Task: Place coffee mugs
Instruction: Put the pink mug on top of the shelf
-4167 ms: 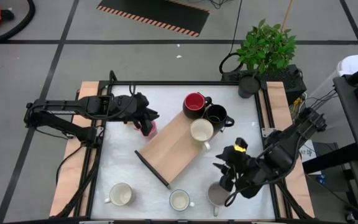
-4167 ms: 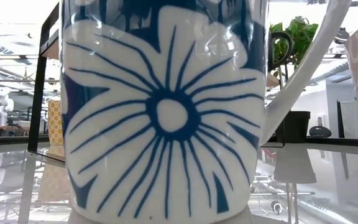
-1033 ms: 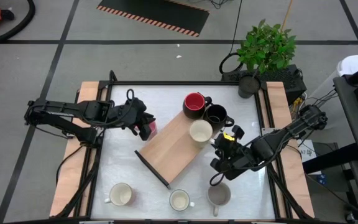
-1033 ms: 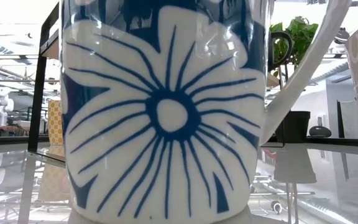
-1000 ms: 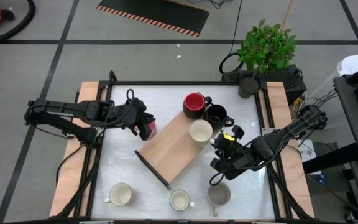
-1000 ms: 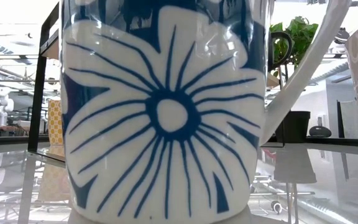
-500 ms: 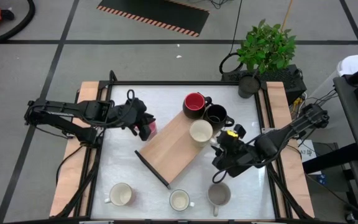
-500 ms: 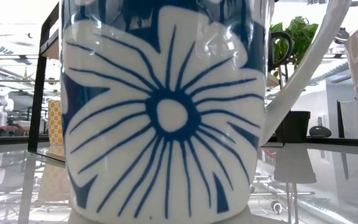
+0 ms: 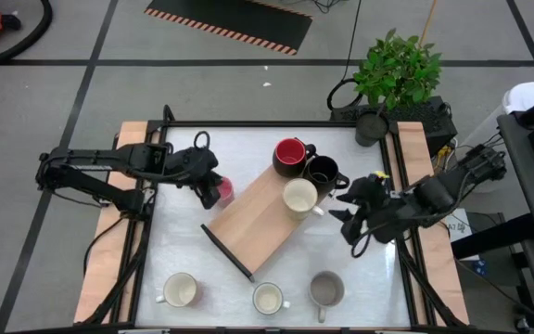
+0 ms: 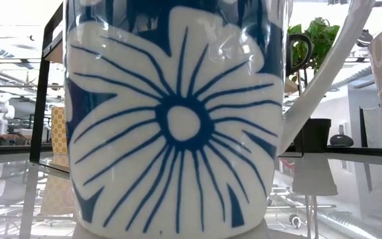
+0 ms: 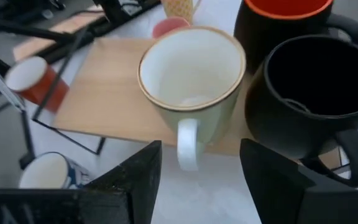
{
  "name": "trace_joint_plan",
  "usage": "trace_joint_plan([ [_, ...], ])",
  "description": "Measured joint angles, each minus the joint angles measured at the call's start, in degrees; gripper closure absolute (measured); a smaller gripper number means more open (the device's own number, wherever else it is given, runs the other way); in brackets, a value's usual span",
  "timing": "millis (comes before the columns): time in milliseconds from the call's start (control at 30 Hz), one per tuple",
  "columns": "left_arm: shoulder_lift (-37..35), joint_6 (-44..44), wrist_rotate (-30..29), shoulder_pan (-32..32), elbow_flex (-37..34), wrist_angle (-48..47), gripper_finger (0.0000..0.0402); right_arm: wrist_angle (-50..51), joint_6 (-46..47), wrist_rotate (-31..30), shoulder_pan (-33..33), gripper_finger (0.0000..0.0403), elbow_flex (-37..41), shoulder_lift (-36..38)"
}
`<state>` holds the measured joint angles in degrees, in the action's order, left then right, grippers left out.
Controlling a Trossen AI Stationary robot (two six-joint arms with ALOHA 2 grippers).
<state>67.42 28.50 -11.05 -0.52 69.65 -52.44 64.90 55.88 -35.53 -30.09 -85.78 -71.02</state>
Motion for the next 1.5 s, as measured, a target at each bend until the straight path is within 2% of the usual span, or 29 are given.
trace_joint_plan([
  [133, 0.0, 0.0, 0.0, 0.3, 0.0, -8.9, 0.0323, 0.0, 1.7, -0.1, 0.0, 0.0199, 0.0, 2.5],
  [200, 0.0, -1.0, -0.7, 0.2, -0.7, -10.5, 0.0323, 0.1, 3.1, -0.1, 0.0, 0.0199, 0.0, 3.4],
  [367, -2.6, -1.9, -1.4, -1.0, -6.3, -9.0, 0.0323, 0.1, 4.1, 0.0, 0.0, 0.0199, 0.0, 3.9],
  [567, -6.5, 4.3, -1.0, -3.6, -14.3, -4.2, 0.0323, 0.1, 5.0, 3.0, 0.0, 0.0199, 1.4, 3.9],
  [800, -8.0, 11.5, -3.1, -7.6, -16.5, -3.2, 0.0317, -0.8, 8.0, 10.7, 0.0, 0.02, 5.1, 3.8],
  [933, -8.0, 12.6, -4.5, -9.1, -16.5, -3.4, 0.0278, -1.7, 7.1, 13.5, 0.0, 0.02, 5.5, 3.9],
  [1100, -7.8, 12.5, -5.5, -9.4, -16.5, -4.3, 0.0189, -1.2, 6.5, 14.7, 0.0, 0.02, 5.5, 4.9],
  [1233, -7.8, 7.6, -6.9, -9.4, -16.5, -4.4, 0.0127, -1.1, 6.5, 14.6, 0.0, 0.02, 5.5, 5.9],
  [1367, -7.8, 0.5, -8.6, -9.4, -16.5, -4.4, 0.0107, 0.9, 7.8, 13.3, 0.0, 0.02, 5.5, 6.5],
  [1500, -7.8, 0.0, -11.5, -9.4, -16.5, -4.5, 0.0106, 2.3, 9.0, 12.9, 0.0, 0.02, 5.5, 6.8],
])
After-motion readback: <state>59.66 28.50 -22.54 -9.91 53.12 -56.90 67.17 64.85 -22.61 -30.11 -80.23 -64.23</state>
